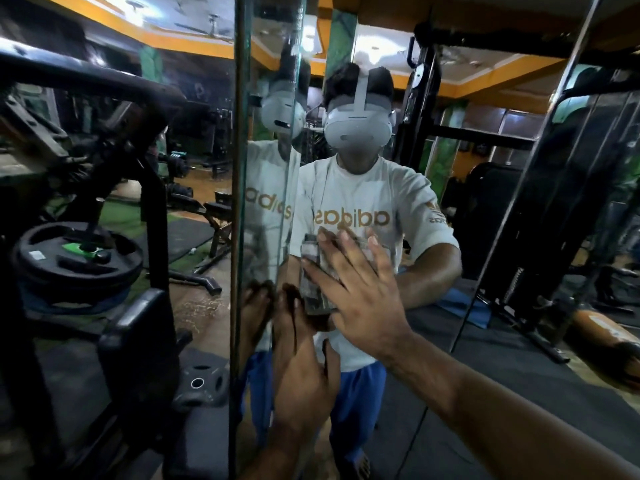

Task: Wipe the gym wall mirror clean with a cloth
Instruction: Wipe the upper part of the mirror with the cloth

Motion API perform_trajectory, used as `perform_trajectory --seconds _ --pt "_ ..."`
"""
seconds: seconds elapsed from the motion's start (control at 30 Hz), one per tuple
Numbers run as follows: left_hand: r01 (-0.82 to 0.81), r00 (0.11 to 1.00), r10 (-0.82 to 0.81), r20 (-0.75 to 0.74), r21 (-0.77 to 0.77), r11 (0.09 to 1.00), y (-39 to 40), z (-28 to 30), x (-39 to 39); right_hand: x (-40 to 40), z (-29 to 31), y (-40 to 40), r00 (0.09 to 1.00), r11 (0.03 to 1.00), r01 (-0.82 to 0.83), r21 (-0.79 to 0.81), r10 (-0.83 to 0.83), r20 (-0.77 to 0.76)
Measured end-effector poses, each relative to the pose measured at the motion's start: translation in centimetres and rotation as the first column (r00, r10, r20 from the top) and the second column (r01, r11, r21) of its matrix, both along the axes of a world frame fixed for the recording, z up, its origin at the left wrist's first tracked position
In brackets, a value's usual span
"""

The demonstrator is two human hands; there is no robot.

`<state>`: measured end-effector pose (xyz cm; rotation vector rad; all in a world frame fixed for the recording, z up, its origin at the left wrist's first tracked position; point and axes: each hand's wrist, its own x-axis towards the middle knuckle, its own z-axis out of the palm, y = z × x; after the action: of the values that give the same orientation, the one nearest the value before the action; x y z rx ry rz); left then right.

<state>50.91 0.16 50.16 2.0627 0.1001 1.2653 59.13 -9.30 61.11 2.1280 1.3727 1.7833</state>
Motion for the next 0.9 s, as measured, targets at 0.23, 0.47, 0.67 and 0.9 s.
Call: perform_trajectory --seconds 0.23,0.47,0.67,0.9 --pt "-0.112 0.99 0.108 -0.087 -0.047 0.993 -0.9 -5.1 0.2 -0.4 -0.6 3.0 0.999 0.998 -0.012 0.057 0.014 -0.044" --pt "-0.204 0.976 0.2 -0.088 -0.03 0.979 -1.1 -5.7 0.0 0.0 -2.3 1.7 0.996 0.982 -0.085 -0.17 0.084 -0.015" --pt "-0.21 0.961 0.203 -0.185 -0.02 0.977 -0.7 -5.3 0.5 -0.1 -3.8 1.3 0.999 0.994 -0.026 -0.103 0.023 -0.028" --pt "-0.206 0.956 0.198 -0.218 -0.016 0.978 0.2 -5.6 0.8 0.6 -3.0 0.2 0.999 0.996 -0.039 -0.085 0.038 -0.014"
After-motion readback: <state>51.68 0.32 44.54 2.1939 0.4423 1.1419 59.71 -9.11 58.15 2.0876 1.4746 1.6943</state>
